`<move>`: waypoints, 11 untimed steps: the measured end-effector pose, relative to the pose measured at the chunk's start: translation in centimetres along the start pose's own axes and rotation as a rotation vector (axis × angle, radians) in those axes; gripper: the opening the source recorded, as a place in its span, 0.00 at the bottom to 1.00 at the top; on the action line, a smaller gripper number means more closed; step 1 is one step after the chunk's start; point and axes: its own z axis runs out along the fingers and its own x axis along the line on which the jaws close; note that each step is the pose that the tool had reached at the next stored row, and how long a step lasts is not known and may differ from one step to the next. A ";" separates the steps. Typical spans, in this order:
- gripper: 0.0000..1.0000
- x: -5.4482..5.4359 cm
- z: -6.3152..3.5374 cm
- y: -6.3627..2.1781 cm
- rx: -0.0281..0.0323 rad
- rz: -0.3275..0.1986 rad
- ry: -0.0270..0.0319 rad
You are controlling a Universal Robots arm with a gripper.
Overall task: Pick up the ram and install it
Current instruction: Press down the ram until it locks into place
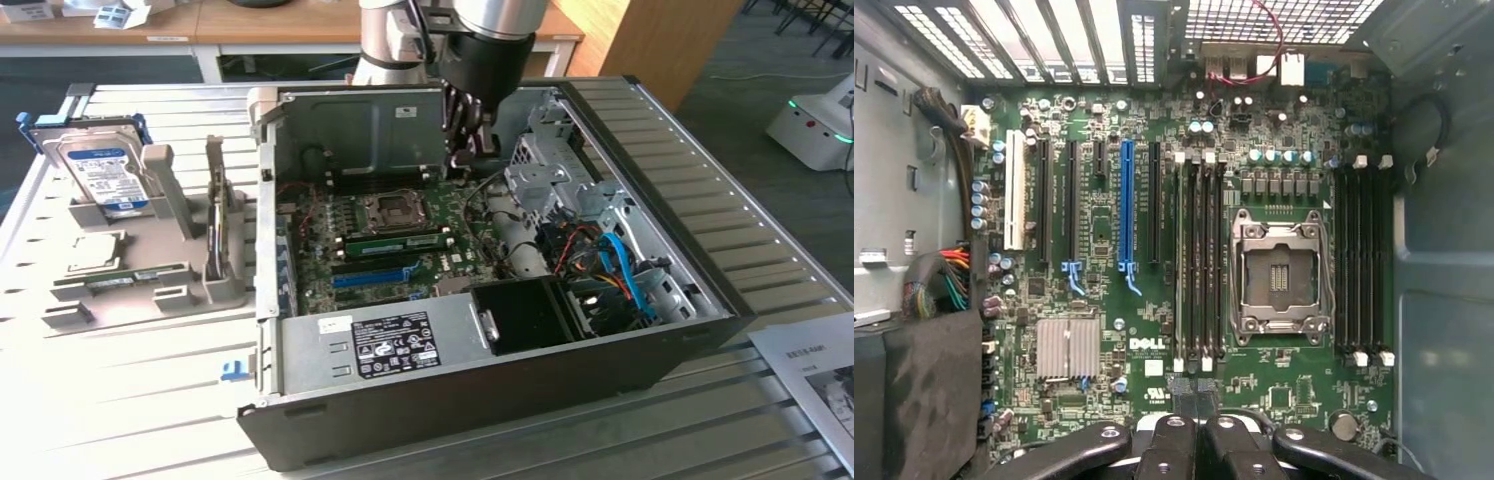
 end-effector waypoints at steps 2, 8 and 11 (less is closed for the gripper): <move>0.10 0.0 0.28 -0.01 0.0000 0.000 0.0000; 0.10 0.1 1.13 -0.05 -0.0001 0.000 0.0000; 0.10 0.1 1.54 -0.07 0.0000 0.000 -0.0001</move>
